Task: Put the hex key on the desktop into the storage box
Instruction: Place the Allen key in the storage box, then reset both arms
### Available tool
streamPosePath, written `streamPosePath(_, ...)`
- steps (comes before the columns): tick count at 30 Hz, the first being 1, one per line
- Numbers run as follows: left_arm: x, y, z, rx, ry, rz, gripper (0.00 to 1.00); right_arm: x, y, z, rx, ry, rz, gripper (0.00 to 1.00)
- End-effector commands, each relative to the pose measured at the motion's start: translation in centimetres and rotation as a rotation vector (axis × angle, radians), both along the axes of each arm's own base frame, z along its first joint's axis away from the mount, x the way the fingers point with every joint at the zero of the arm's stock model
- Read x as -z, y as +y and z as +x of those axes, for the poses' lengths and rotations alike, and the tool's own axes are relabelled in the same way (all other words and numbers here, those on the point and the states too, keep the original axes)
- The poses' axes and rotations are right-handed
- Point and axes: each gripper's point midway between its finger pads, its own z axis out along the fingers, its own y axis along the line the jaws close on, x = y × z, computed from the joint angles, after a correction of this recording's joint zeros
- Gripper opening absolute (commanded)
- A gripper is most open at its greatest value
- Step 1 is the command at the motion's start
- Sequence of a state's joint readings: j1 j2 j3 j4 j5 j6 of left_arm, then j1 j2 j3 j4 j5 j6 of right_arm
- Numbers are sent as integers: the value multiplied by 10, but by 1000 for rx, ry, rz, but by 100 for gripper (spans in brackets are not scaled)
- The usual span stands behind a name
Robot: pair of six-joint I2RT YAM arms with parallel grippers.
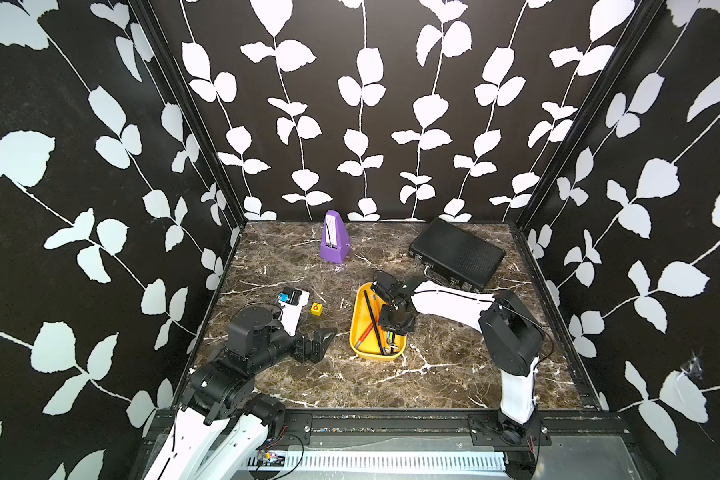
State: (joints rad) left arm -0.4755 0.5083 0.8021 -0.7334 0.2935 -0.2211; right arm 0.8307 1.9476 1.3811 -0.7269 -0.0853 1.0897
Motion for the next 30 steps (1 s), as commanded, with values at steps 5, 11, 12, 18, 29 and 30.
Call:
streamPosePath(5, 3, 1, 4, -19, 10, 13, 99, -46, -18, 10, -30, -119, -33, 50)
streamPosePath(11, 4, 26, 19, -186, 12, 78, 99, -124, -44, 33, -82, -376, -62, 98)
streamPosePath(12, 4, 32, 23, -221, 7, 96, 99, -136, -50, 38, -86, -423, -57, 99)
streamPosePath(18, -19, 57, 48, -397, -64, 156, 99, -196, -151, 65, 48, -710, -142, 99)
streamPosePath(29, -20, 90, 125, -710, -193, 386, 99, -149, -326, 85, 284, -999, -554, 99)
streamPosePath(30, -17, 94, 127, -734, -207, 400, 99, -138, -330, 87, 292, -1004, -566, 99)
